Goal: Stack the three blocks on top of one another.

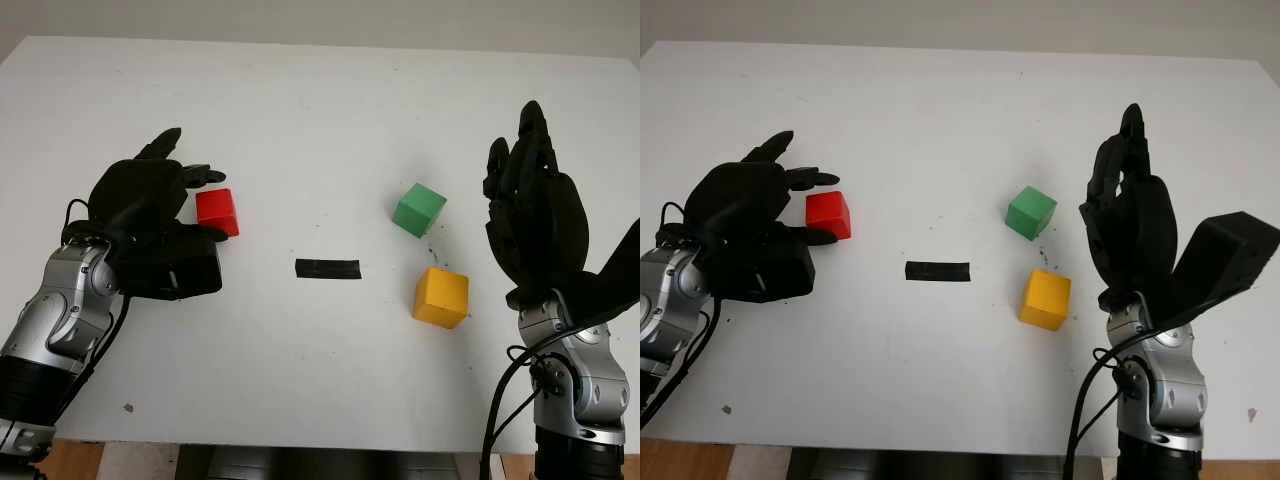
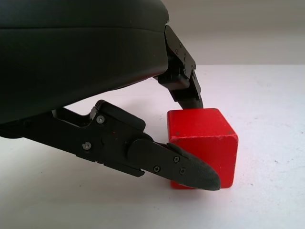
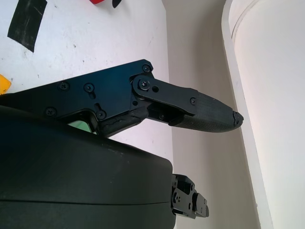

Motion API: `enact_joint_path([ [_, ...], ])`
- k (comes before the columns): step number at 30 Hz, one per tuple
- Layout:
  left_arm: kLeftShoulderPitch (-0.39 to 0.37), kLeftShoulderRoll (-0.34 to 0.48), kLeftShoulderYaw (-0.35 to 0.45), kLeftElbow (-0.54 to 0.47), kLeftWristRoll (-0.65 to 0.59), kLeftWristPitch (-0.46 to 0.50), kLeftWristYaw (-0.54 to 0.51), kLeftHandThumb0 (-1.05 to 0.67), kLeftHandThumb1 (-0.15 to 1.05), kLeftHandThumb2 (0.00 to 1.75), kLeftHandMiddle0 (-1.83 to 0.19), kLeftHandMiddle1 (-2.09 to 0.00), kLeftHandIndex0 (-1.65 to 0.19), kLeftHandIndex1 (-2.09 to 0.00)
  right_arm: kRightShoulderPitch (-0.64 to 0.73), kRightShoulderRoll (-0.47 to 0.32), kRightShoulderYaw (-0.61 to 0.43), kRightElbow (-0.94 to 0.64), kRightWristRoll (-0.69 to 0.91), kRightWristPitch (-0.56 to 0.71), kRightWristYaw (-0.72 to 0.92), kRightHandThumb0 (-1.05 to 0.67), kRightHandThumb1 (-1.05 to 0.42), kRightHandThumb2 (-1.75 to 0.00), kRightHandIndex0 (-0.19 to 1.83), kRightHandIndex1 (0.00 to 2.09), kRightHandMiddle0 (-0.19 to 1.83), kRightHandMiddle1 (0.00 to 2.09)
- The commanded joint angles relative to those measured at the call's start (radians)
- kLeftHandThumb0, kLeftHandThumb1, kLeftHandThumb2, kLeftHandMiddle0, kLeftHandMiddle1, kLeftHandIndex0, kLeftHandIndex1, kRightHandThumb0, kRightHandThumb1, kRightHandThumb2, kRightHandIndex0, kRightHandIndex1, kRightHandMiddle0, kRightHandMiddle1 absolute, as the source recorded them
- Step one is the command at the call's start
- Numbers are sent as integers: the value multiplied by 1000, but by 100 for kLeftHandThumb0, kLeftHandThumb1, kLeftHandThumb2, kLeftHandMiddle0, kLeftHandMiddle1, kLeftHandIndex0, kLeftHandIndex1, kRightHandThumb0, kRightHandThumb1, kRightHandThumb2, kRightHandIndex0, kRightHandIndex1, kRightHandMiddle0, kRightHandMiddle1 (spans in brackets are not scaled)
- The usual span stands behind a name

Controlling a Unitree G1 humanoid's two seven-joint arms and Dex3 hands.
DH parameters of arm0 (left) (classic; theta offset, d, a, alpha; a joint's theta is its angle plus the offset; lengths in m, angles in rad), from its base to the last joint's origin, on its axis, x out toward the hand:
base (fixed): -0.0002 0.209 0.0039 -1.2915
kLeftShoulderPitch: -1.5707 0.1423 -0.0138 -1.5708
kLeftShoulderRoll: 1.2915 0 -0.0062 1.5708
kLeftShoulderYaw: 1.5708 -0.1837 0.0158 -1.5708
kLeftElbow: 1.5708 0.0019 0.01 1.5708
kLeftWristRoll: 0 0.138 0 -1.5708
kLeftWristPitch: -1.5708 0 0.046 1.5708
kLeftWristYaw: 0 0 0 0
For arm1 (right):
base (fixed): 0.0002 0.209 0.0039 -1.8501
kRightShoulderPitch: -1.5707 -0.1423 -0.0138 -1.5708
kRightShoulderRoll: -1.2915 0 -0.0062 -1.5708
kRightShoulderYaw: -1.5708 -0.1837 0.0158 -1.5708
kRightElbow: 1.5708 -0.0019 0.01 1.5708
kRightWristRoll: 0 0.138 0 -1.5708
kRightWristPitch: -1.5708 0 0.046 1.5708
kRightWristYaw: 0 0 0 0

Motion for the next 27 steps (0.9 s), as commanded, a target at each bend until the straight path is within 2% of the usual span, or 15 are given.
enact_joint_path([
  [1,0,3,-10,4,7,0,-3,-71,101,5,-10,-6,-23,-93,4,-1,-5,-18,1,-7,-3,-71,-105,-70,-19,0,-19,0],
  [15,-8,7,-21,7,17,14,-46,-71,100,5,-14,-6,-24,-94,3,2,-8,-17,2,-8,-3,-72,-105,-69,-19,0,-19,0],
  [17,-4,8,-20,2,16,11,-45,-69,101,6,-15,-6,-26,-98,5,4,-8,-21,4,-7,-5,-72,-105,-69,-19,0,-19,0],
  [19,1,8,-17,1,8,-3,-36,-57,104,12,-18,-6,-30,-107,8,3,-6,-22,2,-9,-3,-71,-105,-69,-19,0,-19,0],
  [22,8,-4,0,14,-31,-40,-6,-48,105,18,-22,-7,-30,-115,11,1,-4,-24,-2,-9,-3,-71,-105,-69,-19,0,-19,0],
  [27,23,-56,64,41,-213,-131,25,-43,105,23,-26,-6,-25,-125,16,3,-3,-29,-2,-6,-7,-71,-105,-69,-19,0,-19,0],
])
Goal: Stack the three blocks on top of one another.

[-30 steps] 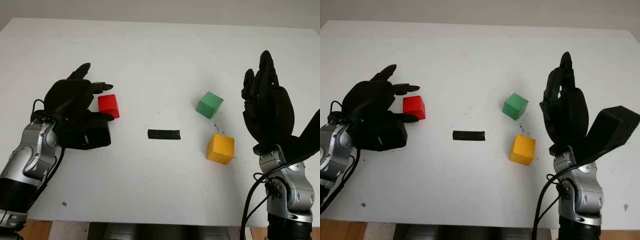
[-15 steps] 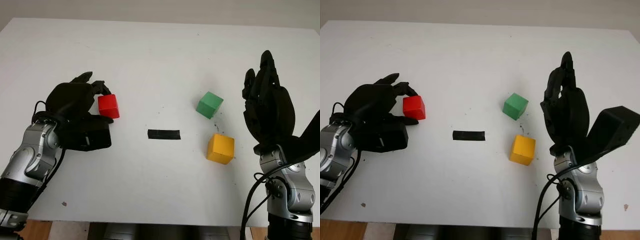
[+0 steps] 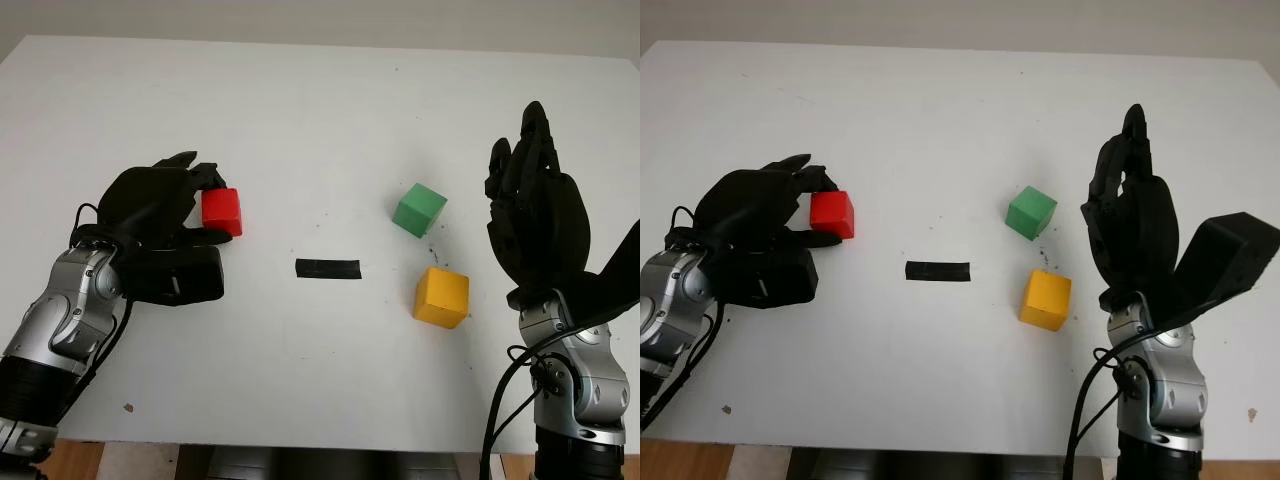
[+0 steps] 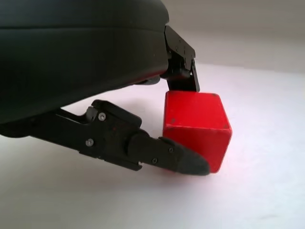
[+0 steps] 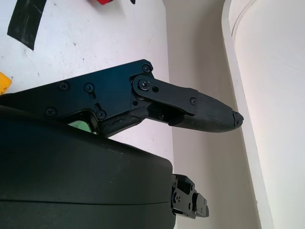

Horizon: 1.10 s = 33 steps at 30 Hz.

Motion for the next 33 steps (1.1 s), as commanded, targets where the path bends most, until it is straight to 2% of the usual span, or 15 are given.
enact_joint_path([
  [1,16,-26,38,6,-66,-30,10,-42,105,22,-27,-6,-25,-126,13,1,-1,-26,2,-4,0,-71,-105,-69,-19,0,-19,0],
  [5,35,-70,79,11,-172,-91,33,-44,105,19,-30,-7,-30,-132,13,3,3,-23,-2,-7,-2,-71,-105,-69,-19,0,-19,0],
  [10,64,-102,106,-19,-282,-134,0,-43,105,20,-29,-6,-26,-135,14,6,6,-23,-3,-5,-7,-71,-105,-70,-19,0,-19,0],
  [15,88,-117,114,-70,-361,-122,-71,-44,105,21,-27,-5,-26,-138,17,7,10,-24,-5,-6,-10,-72,-105,-69,-19,0,-19,0],
  [17,96,-123,108,-94,-381,-114,-99,-47,105,23,-25,-4,-26,-146,17,9,10,-24,-6,-8,-12,-72,-105,-69,-19,0,-19,0],
  [23,100,-139,23,-162,-275,-65,-134,-49,105,23,-16,-2,-30,-151,23,3,21,-31,-21,-2,-12,-73,-105,-68,-19,0,-19,0],
  [27,76,-146,-39,-180,-202,-24,-177,-48,105,25,-11,-4,-25,-169,26,5,24,-36,-25,0,-12,-73,-105,-68,-19,0,-19,0],
  [30,47,-160,-83,-204,-157,21,-218,-45,105,20,-9,-5,-23,-165,29,8,26,-43,-21,5,-12,-73,-105,-68,-19,0,-19,0],
  [33,13,-169,-117,-209,-123,24,-244,-44,105,21,-8,-5,-20,-165,32,10,31,-53,-21,13,-15,-73,-105,-68,-19,0,-19,0],
])
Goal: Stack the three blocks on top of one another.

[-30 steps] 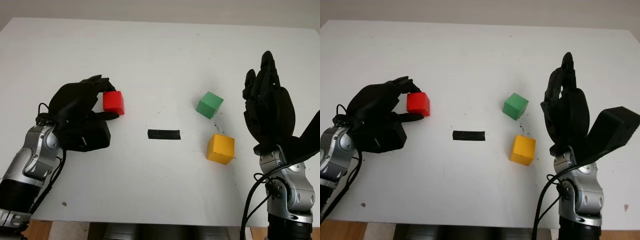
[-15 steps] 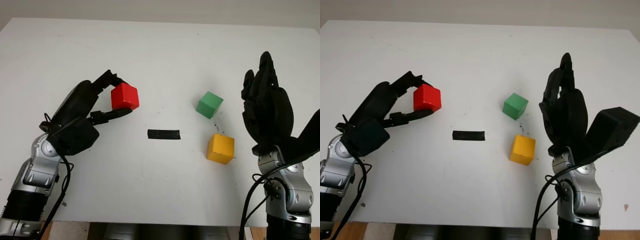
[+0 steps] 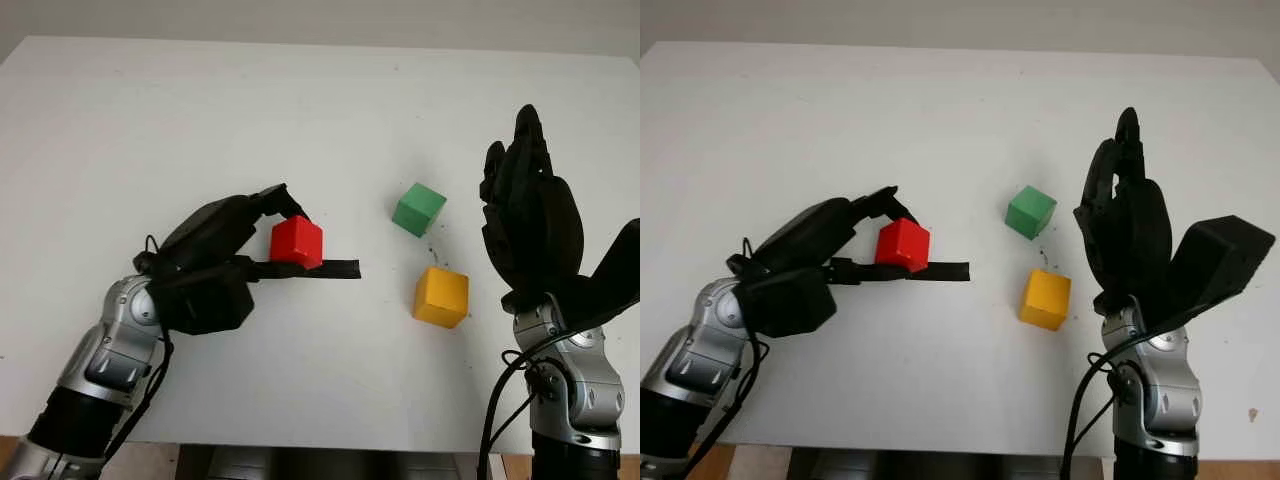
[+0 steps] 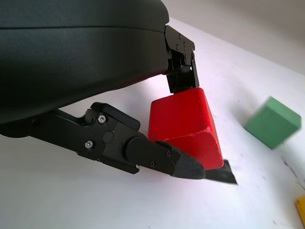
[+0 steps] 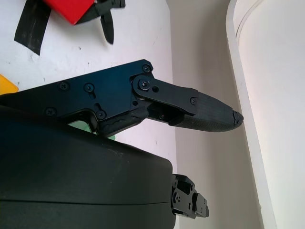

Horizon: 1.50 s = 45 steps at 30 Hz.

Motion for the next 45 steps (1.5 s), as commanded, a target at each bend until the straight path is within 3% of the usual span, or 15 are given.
enact_joint_path([
  [1,-45,-7,-24,-36,20,7,-21,-44,105,22,-8,-5,-18,-167,12,2,3,-30,-1,6,-2,-73,-105,-68,-19,0,-19,0],
  [8,-119,-21,-72,-42,115,44,-63,-44,105,20,-11,-7,-15,-180,11,14,13,-35,-1,7,-11,-72,-105,-68,-19,0,-19,0],
  [16,-158,-27,-97,-11,152,21,-55,-43,105,20,-14,-7,-16,-188,14,23,27,-43,-14,10,-28,-72,-105,-72,-19,0,-19,0],
  [26,-161,-26,-109,-8,199,26,-69,-41,105,20,-14,-7,-14,-197,21,26,25,-46,-11,13,-27,-71,-105,-73,-19,0,-19,0],
  [32,-153,-27,-125,-34,238,72,-111,-39,105,15,-14,-6,-23,-194,24,30,23,-51,-8,14,-29,-71,-105,-74,-19,0,-19,0],
  [35,-149,-24,-138,-47,275,91,-127,-40,105,11,-11,-5,-15,-178,26,27,21,-50,-6,7,-22,-70,-105,-74,-19,0,-19,0],
  [38,-142,-22,-146,-56,296,94,-140,-52,105,8,-3,-3,10,-141,25,30,19,-50,-8,8,-25,-70,-105,-74,-19,0,-19,0],
  [41,-135,-22,-148,-57,290,88,-156,-60,105,10,6,-3,18,-96,23,31,19,-52,-9,14,-30,-71,-105,-73,-19,0,-19,0],
  [45,-133,-26,-148,-47,265,78,-176,-62,105,11,13,-3,19,-59,22,34,22,-55,-10,16,-36,-71,-105,-72,-19,0,-19,0],
])
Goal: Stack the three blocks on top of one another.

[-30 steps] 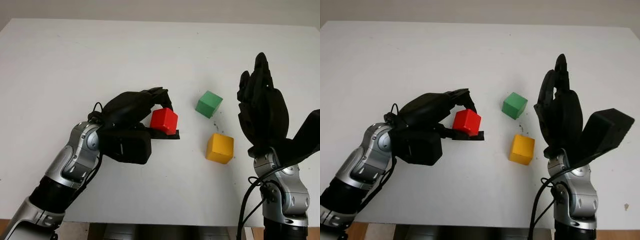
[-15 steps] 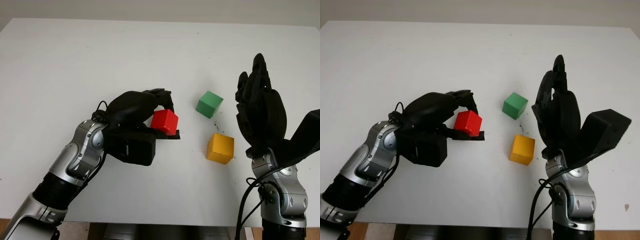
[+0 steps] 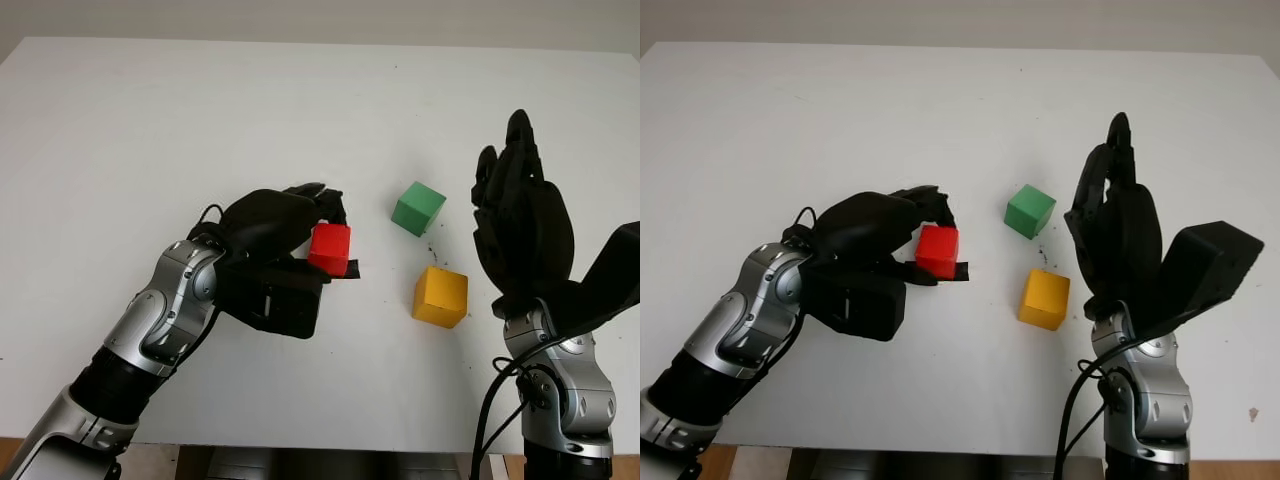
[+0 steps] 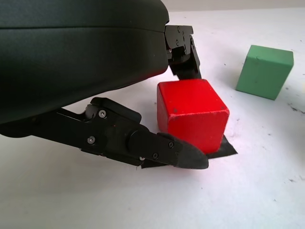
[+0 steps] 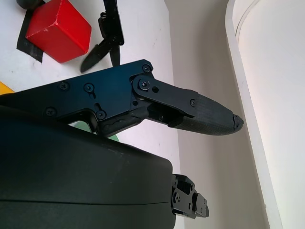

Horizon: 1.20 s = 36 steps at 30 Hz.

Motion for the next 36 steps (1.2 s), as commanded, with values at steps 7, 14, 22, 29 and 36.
enact_joint_path([
  [7,25,-6,0,-16,-42,6,-28,-66,104,6,18,-2,19,-23,9,6,-5,-26,-1,-2,-6,-71,-105,-72,-19,0,-19,0],
  [14,62,-42,131,-49,-247,14,22,-93,105,15,19,0,19,0,20,2,-9,-40,6,-6,3,-70,-105,-70,-19,0,-19,0],
  [22,118,-179,361,42,-540,-135,299,-92,105,65,19,0,19,0,56,-55,-6,-109,-122,24,-36,-66,-105,-35,-19,0,-19,1],
  [29,175,-208,465,120,-654,-202,404,-88,105,68,19,-2,19,0,146,-179,13,-299,-297,163,-1,-54,-94,-5,-11,6,-8,7],
  [36,247,-208,529,189,-747,-192,416,-85,105,68,19,-2,19,-2,315,-328,32,-454,-475,206,112,-58,-88,-4,-1,8,9,9],
])
